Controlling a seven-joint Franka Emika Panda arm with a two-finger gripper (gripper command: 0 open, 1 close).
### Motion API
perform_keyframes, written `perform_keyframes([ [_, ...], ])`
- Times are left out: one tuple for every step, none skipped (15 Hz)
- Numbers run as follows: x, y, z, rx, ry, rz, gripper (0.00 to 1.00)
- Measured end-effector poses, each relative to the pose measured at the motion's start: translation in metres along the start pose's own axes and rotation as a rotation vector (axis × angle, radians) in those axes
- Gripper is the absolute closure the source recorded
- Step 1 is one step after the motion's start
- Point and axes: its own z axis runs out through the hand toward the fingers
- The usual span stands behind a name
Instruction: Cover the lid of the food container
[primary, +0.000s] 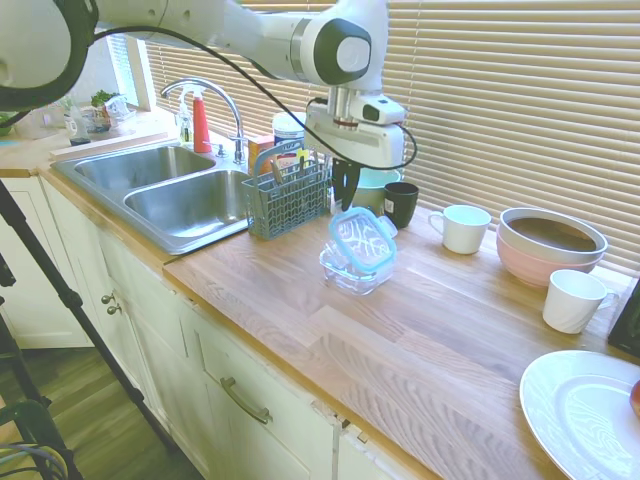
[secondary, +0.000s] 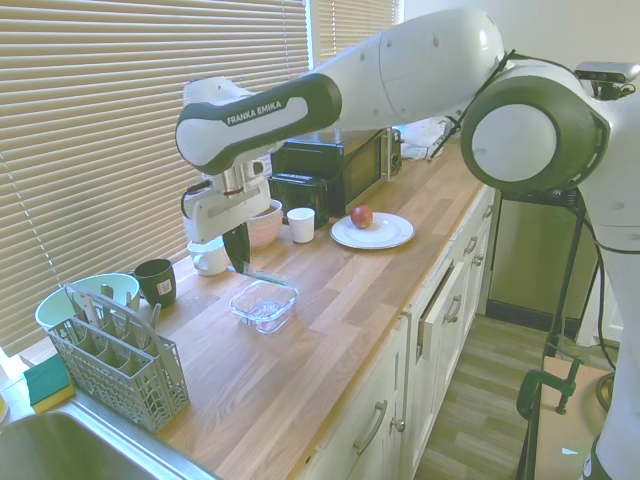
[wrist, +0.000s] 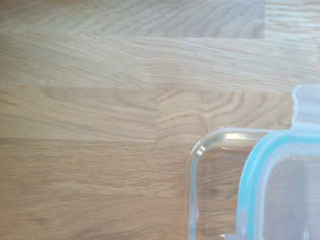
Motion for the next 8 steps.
perform_keyframes([
  [-0.001, -0.003, 0.006, -0.006, -0.003, 0.000, 1.00],
  [-0.001, -0.004, 0.009, -0.008, -0.005, 0.000, 1.00],
  [0.000, -0.005, 0.011, -0.009, -0.006, 0.000, 1.00],
  [-0.001, -0.006, 0.012, -0.009, -0.004, -0.001, 1.00],
  [-0.001, -0.007, 0.014, -0.011, -0.002, -0.002, 1.00],
  [-0.002, -0.010, 0.017, -0.017, 0.001, -0.005, 1.00],
  [-0.004, -0.013, 0.021, -0.026, 0.005, -0.011, 1.00],
  [-0.006, -0.017, 0.027, -0.038, 0.008, -0.018, 1.00],
])
